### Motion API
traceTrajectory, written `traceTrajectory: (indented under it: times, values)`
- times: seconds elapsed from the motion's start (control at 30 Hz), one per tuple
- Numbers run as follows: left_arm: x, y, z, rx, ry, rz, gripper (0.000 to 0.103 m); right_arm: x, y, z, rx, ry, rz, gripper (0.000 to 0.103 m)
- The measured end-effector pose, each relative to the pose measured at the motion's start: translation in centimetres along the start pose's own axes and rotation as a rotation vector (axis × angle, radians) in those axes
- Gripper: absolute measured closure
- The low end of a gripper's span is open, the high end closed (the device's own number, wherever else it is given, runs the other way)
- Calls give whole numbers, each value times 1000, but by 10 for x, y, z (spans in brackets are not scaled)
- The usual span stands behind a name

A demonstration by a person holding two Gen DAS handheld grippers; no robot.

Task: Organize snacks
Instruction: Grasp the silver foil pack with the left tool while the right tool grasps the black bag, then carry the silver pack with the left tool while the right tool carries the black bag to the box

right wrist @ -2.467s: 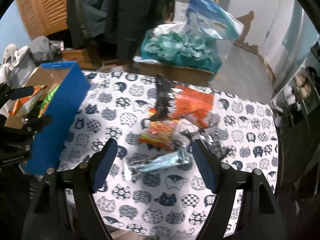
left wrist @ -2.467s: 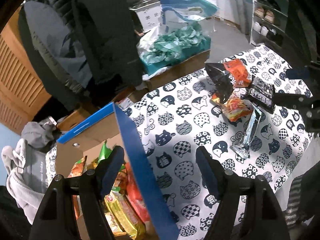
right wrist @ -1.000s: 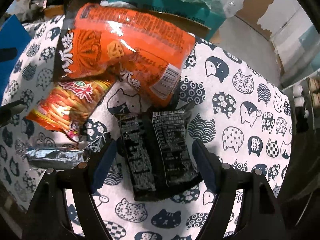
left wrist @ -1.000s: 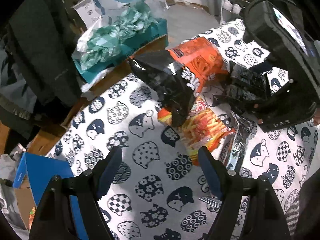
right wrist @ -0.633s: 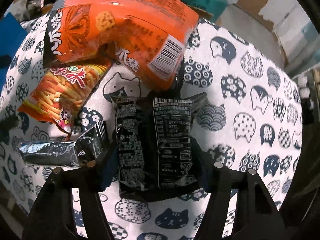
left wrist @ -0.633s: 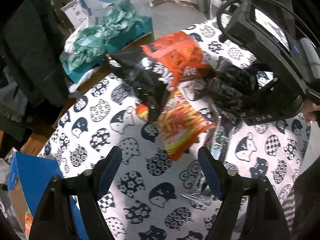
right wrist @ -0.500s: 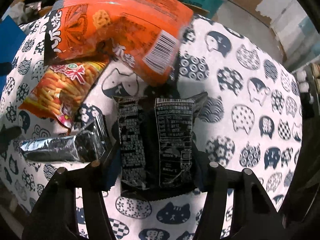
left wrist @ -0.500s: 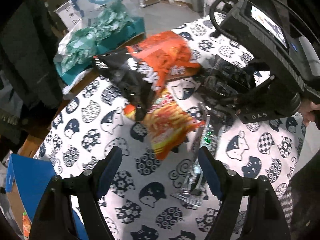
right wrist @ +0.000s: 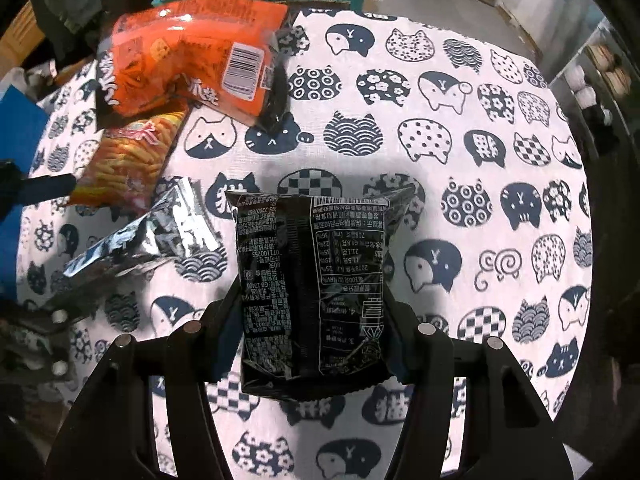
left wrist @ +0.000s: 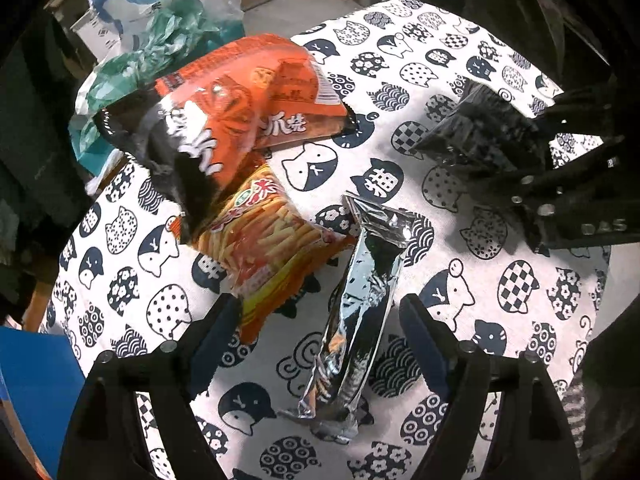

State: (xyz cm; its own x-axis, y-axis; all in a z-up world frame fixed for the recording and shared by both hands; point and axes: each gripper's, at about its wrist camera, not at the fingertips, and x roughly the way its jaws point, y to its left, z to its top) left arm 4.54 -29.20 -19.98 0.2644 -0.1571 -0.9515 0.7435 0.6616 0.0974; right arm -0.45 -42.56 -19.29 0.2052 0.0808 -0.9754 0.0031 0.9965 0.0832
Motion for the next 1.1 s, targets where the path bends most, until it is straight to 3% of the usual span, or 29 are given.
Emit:
traceTrajectory:
  times: [0.23, 0.33, 0.4, 0.5, 0.77, 1.1]
  values:
    - [8, -17, -4, 78, -12, 106, 21, -12, -17, -7, 42, 0, 19, 45]
    - [11, -24, -9, 114, -15, 148, 30, -10, -13, -7, 49, 4, 21, 45]
    - [12, -27, -12, 132, -12, 170, 46, -9, -12, -9, 53, 2, 21, 45]
    - [11, -29, -18, 131, -11, 150, 58, -11, -10, -13, 56, 0, 23, 45]
    - [4, -28, -30, 98, -7, 100, 72, -16, -5, -6, 53, -3, 22, 45]
    - [-27, -11, -38, -25, -22, 16, 73, -37, 6, -2, 40, -38, 30, 45]
